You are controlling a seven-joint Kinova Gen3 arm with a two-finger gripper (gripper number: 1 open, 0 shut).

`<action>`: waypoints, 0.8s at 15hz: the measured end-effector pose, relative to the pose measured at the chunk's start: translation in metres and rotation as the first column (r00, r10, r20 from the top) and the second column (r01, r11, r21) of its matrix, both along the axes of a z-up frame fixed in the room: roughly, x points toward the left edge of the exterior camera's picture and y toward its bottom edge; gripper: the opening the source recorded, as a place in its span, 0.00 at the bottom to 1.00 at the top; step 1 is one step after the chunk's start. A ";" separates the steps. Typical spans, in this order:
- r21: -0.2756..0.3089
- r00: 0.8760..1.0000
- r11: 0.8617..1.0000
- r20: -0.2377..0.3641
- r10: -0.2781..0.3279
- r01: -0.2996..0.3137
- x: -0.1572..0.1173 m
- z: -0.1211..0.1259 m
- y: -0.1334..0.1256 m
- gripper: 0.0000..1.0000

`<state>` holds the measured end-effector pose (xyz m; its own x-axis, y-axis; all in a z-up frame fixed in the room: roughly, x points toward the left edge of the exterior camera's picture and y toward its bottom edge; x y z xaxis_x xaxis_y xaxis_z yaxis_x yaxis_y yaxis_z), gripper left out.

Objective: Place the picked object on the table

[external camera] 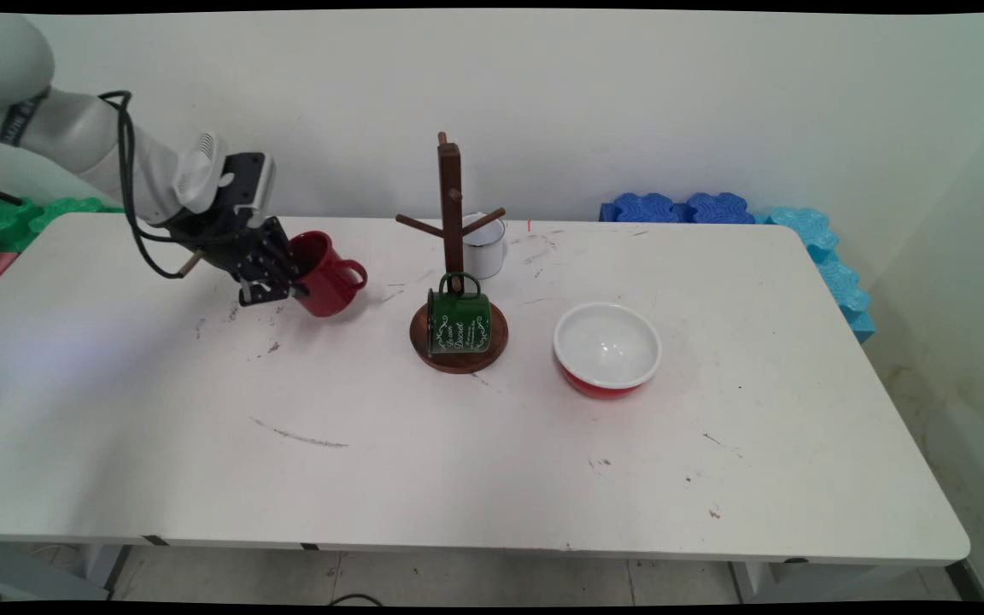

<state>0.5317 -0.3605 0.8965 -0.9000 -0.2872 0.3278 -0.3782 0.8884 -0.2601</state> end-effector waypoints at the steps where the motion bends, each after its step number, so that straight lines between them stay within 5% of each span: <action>1: 0.000 1.000 1.000 0.003 -0.005 0.005 -0.001 -0.002 -0.002 0.00; 12: 0.003 0.998 0.999 0.038 -0.054 0.054 -0.008 -0.024 -0.023 0.00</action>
<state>0.5236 -0.3838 0.8730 -0.9260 -0.2386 0.2927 -0.3197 0.9078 -0.2714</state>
